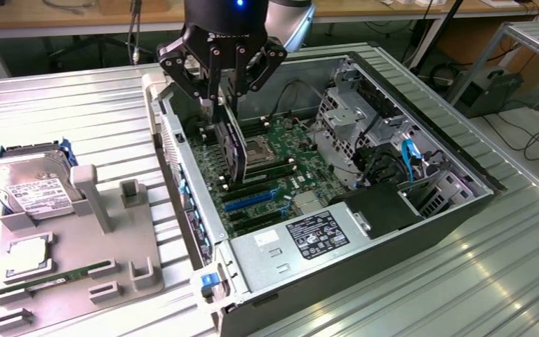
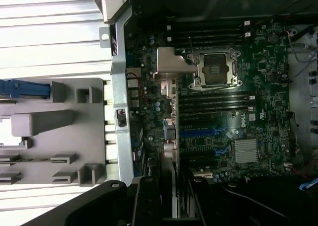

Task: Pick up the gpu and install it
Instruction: 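Pick up the gpu and move the gpu toward the slot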

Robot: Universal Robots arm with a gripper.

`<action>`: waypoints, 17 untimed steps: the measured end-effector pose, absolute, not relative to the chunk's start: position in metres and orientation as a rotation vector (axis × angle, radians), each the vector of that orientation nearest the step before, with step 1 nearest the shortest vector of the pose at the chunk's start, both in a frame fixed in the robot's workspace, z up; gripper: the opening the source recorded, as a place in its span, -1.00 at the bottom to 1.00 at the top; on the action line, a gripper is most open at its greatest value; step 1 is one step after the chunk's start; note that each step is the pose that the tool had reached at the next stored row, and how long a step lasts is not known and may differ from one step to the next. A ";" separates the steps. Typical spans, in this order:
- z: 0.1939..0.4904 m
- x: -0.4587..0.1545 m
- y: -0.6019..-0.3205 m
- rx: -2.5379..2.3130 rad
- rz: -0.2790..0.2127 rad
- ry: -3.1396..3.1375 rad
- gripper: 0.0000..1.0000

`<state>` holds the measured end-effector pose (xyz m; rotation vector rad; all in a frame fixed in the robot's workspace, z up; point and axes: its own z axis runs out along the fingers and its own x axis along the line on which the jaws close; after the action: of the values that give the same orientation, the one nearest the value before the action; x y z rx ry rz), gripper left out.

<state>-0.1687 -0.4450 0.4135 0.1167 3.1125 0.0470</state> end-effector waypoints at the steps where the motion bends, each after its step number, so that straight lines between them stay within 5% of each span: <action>1: 0.413 -0.168 -0.445 0.117 0.047 3.113 -0.47; 17: 0.413 -0.160 -0.445 0.117 0.046 3.113 -0.47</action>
<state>-0.1602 -0.4450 0.4134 0.1167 3.1125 0.0465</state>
